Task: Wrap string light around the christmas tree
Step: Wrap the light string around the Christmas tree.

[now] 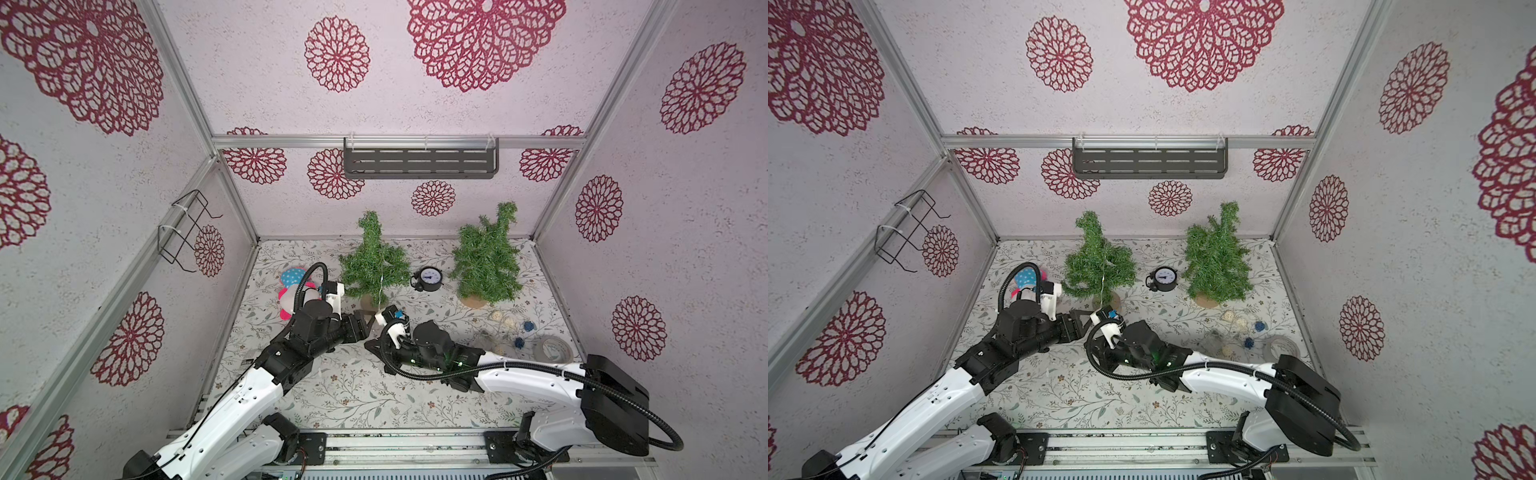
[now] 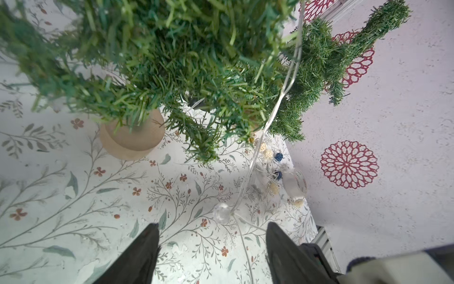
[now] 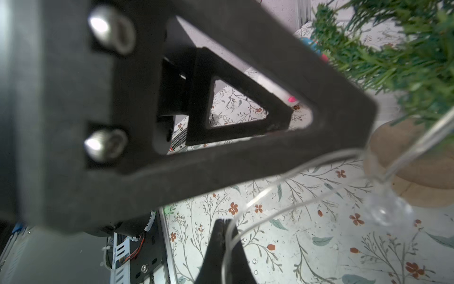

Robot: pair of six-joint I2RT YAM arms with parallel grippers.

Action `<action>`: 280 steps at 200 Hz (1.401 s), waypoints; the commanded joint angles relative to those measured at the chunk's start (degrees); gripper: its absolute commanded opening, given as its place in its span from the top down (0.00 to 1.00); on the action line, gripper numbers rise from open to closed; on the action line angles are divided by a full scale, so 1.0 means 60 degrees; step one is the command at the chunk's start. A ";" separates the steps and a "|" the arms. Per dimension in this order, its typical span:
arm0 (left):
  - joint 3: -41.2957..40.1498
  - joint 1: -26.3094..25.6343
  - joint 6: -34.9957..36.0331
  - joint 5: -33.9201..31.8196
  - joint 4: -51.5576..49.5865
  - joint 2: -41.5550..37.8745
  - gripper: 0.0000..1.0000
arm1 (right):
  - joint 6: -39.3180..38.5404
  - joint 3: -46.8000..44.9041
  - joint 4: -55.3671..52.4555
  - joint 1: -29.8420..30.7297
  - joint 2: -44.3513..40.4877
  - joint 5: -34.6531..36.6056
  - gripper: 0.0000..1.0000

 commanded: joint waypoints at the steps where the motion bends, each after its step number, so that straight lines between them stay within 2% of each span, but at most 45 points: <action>1: 0.0089 -0.0041 -0.0225 0.0373 -0.0120 -0.0051 0.31 | -0.0394 0.0213 0.0551 0.0055 0.0145 -0.0007 1.00; 34: -0.0233 0.0021 -0.0721 0.0358 -0.0916 -0.0744 0.27 | -0.0373 0.0012 0.1057 0.0076 0.0571 0.0057 1.00; 73: -0.0761 0.0030 -0.1524 0.0824 -0.0258 -0.1062 0.25 | -0.0377 0.0021 0.1588 0.0202 0.1021 0.0104 1.00; 107: -0.0921 0.0054 -0.1708 0.1384 0.0918 -0.0093 0.32 | -0.0363 0.0031 0.1779 0.0212 0.1154 0.0109 1.00; 126: -0.0826 0.0046 -0.1645 0.1594 0.1258 0.0482 0.44 | -0.0281 -0.0009 0.1883 0.0254 0.1147 0.0097 1.00; 156: -0.0874 0.0068 -0.1448 0.1419 0.1424 0.0450 0.70 | -0.0161 -0.0042 0.1987 0.0264 0.1176 0.0184 1.00; 200: -0.1017 0.0180 -0.1174 0.1277 0.1012 -0.0387 0.96 | -0.0036 0.0040 0.2173 0.0176 0.1312 0.0222 1.00; 215: -0.0931 0.0241 -0.0952 0.1159 0.0446 -0.0541 1.00 | 0.0125 0.0005 0.2262 0.0041 0.1231 0.0131 1.00; 230: -0.0746 0.0362 -0.0695 0.1007 -0.0203 -0.0691 1.00 | 0.0259 -0.0041 0.2258 -0.0148 0.1059 0.0012 0.93; 251: -0.0451 0.0735 -0.0418 0.0888 -0.1087 -0.0880 1.00 | 0.0466 -0.0127 0.2031 -0.0472 0.0704 -0.0290 0.73; 280: -0.0253 0.1479 -0.0076 0.0467 -0.2065 -0.0992 1.00 | 0.0616 -0.0149 0.1321 -0.1026 -0.0095 -0.0291 0.50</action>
